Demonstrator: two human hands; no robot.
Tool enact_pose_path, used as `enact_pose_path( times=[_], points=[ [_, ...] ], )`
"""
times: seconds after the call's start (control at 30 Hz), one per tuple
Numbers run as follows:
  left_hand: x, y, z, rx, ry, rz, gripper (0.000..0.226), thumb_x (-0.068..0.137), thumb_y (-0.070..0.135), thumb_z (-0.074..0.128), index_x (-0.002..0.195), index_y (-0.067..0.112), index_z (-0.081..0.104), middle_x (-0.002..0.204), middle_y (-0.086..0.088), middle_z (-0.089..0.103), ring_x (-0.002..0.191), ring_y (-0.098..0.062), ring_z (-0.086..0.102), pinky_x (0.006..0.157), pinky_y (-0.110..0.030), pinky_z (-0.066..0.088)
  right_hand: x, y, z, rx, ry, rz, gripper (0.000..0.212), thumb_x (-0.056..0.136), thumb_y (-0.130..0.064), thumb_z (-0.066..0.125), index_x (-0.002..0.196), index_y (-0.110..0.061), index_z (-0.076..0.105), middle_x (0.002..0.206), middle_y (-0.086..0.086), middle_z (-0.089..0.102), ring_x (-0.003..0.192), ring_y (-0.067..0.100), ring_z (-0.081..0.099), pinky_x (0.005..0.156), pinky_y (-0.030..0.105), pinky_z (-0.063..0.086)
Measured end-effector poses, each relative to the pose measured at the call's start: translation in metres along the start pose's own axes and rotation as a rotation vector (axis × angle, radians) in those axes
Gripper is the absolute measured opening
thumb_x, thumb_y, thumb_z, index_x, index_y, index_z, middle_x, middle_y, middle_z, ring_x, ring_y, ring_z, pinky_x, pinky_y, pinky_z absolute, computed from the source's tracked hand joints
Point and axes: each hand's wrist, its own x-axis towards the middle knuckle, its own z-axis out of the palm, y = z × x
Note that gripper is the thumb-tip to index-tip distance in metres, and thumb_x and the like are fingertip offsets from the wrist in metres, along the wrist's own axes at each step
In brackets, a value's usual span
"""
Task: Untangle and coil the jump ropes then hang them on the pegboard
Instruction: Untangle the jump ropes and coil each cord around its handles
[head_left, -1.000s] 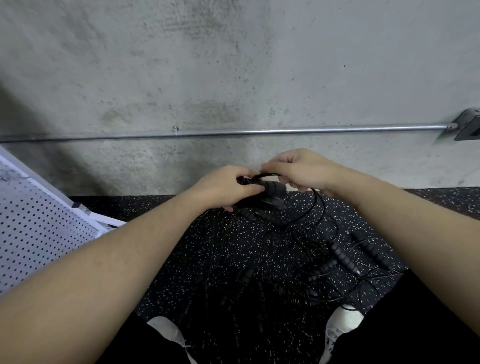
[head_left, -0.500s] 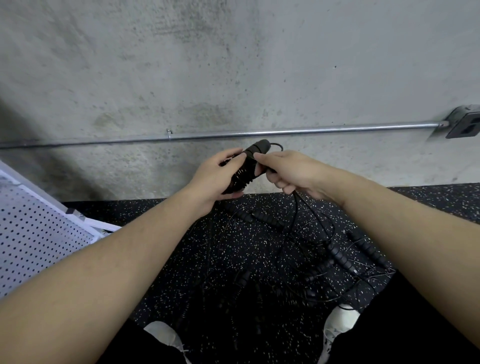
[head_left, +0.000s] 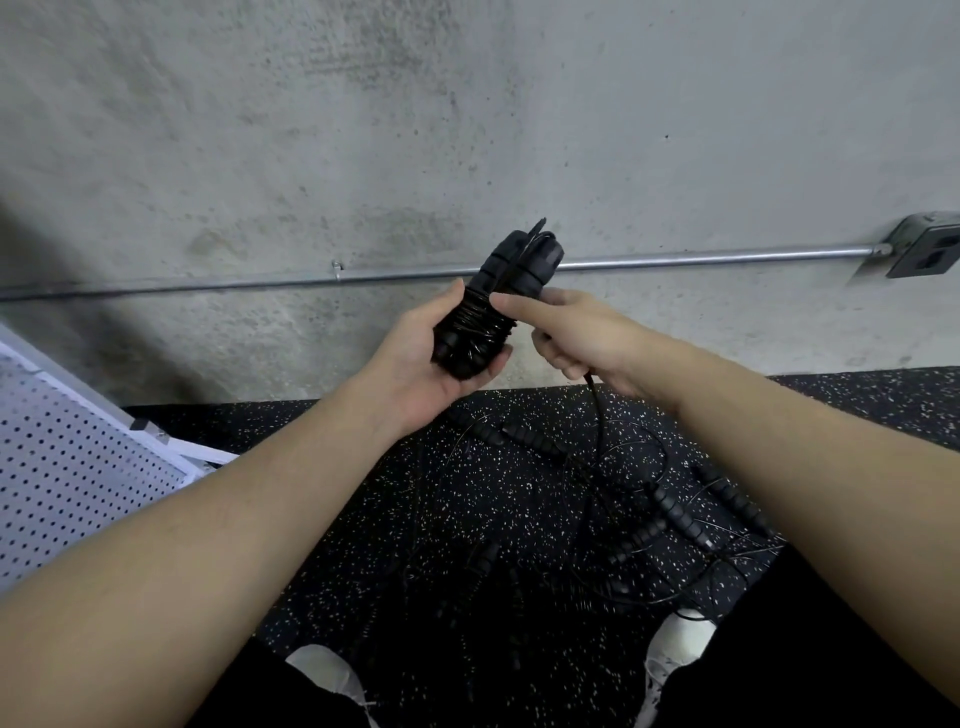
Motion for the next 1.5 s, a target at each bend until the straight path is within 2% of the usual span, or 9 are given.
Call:
enact_pose_path(
  times=[0.13,0.23,0.47,0.63,0.87,1.03,1.23,1.4,1.5],
  points=[
    [-0.002,0.004,-0.005,0.262,-0.095,-0.002,0.046,0.096,0.054,0.056,0.117,0.016,0.073,0.112,-0.009,0.076,0.101,-0.031,0.074,0.096,-0.048,0.056,-0.004,0.0,-0.002,0.079,0.024,-0.081,0.023,0.089,-0.05,0.071,0.081,-0.028,0.071,0.051,-0.006,0.036,0.046,0.01,0.027,0.044,0.024,0.02],
    [-0.003,0.0,-0.003,0.459,-0.111,-0.002,0.06,0.086,0.061,0.06,0.123,0.014,0.069,0.11,-0.008,0.075,0.1,-0.028,0.074,0.099,-0.047,0.054,-0.008,-0.001,-0.003,0.036,-0.029,-0.05,0.034,0.089,-0.051,0.07,0.06,-0.032,0.071,0.051,-0.005,0.037,0.045,0.011,0.026,0.045,0.025,0.02],
    [-0.002,-0.008,0.002,0.292,-0.073,0.023,0.043,0.097,0.043,0.063,0.129,0.013,0.061,0.098,-0.011,0.073,0.075,-0.032,0.072,0.06,-0.034,0.06,-0.005,0.001,-0.002,-0.013,-0.034,0.025,0.045,0.098,-0.06,0.051,0.097,-0.016,0.062,0.051,-0.008,0.033,0.047,0.011,0.022,0.044,0.023,0.019],
    [-0.002,-0.014,0.004,0.278,-0.012,0.197,0.028,0.097,0.032,0.067,0.12,0.017,0.063,0.096,-0.01,0.074,0.071,-0.037,0.072,0.06,-0.035,0.057,-0.002,0.0,-0.001,0.138,-0.06,0.101,0.044,0.099,-0.055,0.053,0.068,-0.026,0.042,0.052,-0.007,0.024,0.051,0.011,0.012,0.043,0.024,0.01],
    [-0.004,-0.011,0.003,0.336,0.008,0.221,0.026,0.095,0.035,0.07,0.117,0.021,0.067,0.096,-0.008,0.075,0.076,-0.035,0.073,0.067,-0.036,0.054,-0.005,0.004,-0.005,0.039,-0.032,0.08,0.049,0.094,-0.064,0.054,0.121,-0.024,0.063,0.054,-0.01,0.03,0.048,0.009,0.021,0.043,0.022,0.018],
    [-0.004,0.0,-0.001,0.238,0.017,0.132,0.037,0.097,0.042,0.063,0.123,0.016,0.066,0.092,-0.005,0.074,0.071,-0.026,0.072,0.054,-0.029,0.053,-0.008,0.002,-0.008,-0.125,-0.046,-0.028,0.045,0.102,-0.055,0.046,0.089,-0.016,0.064,0.052,-0.008,0.038,0.047,0.009,0.032,0.049,0.025,0.029],
    [-0.006,0.012,-0.006,0.054,0.018,0.075,0.032,0.098,0.041,0.058,0.101,0.01,0.069,0.077,-0.005,0.068,0.064,-0.026,0.066,0.052,-0.029,0.044,-0.009,0.009,-0.013,0.034,-0.178,-0.103,0.032,0.109,-0.032,0.038,0.094,-0.014,0.059,0.057,-0.005,0.03,0.052,0.012,0.022,0.045,0.023,0.02],
    [-0.011,0.02,-0.007,0.024,-0.088,0.041,0.031,0.088,0.037,0.061,0.09,0.01,0.075,0.082,-0.006,0.068,0.059,-0.026,0.06,0.047,-0.026,0.043,-0.008,0.007,-0.019,-0.105,-0.109,-0.102,0.045,0.099,-0.052,0.053,0.062,-0.025,0.052,0.053,-0.003,0.035,0.047,0.013,0.028,0.047,0.021,0.032],
    [-0.013,0.024,-0.011,0.067,-0.166,0.036,0.033,0.081,0.038,0.061,0.08,0.012,0.081,0.083,-0.007,0.069,0.057,-0.024,0.059,0.045,-0.025,0.043,-0.01,0.009,-0.031,-0.057,-0.246,-0.073,0.039,0.092,-0.053,0.053,0.065,-0.025,0.056,0.056,-0.004,0.03,0.052,0.014,0.024,0.049,0.021,0.031]
  ],
)
